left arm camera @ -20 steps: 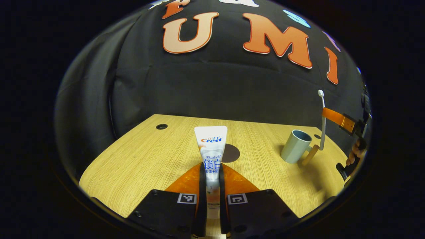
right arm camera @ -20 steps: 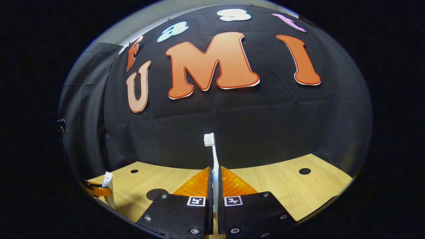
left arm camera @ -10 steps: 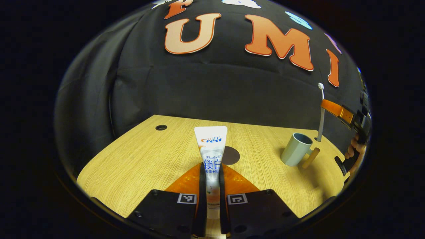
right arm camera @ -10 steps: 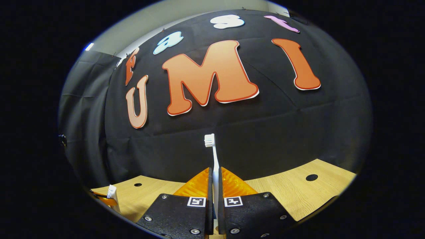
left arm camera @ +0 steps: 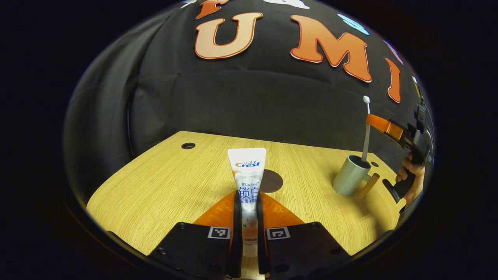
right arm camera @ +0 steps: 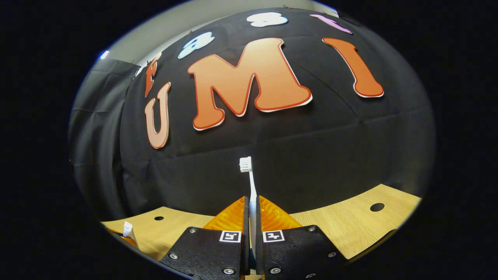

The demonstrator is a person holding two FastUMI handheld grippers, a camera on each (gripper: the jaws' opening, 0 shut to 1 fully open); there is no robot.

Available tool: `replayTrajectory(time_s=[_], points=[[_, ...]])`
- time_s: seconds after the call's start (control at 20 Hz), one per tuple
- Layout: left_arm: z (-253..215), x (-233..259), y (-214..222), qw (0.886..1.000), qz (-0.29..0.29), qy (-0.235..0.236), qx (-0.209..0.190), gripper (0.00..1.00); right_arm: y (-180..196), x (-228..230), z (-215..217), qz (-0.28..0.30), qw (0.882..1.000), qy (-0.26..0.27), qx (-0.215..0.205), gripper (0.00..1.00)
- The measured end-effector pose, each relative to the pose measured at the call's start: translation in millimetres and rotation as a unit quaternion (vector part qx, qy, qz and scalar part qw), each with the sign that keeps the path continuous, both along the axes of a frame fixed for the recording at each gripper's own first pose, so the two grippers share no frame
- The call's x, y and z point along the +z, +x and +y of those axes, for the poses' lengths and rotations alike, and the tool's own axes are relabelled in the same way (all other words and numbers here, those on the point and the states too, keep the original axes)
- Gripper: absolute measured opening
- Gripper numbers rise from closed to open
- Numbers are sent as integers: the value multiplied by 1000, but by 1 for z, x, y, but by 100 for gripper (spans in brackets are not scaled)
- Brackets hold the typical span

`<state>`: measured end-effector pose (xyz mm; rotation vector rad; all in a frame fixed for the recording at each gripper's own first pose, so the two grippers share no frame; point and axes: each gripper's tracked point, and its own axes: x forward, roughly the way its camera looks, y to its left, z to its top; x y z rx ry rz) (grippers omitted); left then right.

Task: Put the toothbrush and toothpaste on the desktop into the cup, then pick up the cup and place it on the coaster on the desktop.

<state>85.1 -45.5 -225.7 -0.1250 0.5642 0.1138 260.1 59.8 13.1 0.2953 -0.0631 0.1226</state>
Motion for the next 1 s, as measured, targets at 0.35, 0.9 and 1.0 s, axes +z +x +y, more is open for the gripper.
replayTrajectory(time_s=[0.35,0.9,1.0], points=[[0,-7,3,1000,9,-1,4,20,14,-48,6,65,998,-1,9,6],[-2,-10,4,1000,11,-11,2,19,12,-90,4,124,992,-32,7,7],[-2,-9,6,1000,7,-11,1,20,9,-92,4,135,990,-37,11,9]])
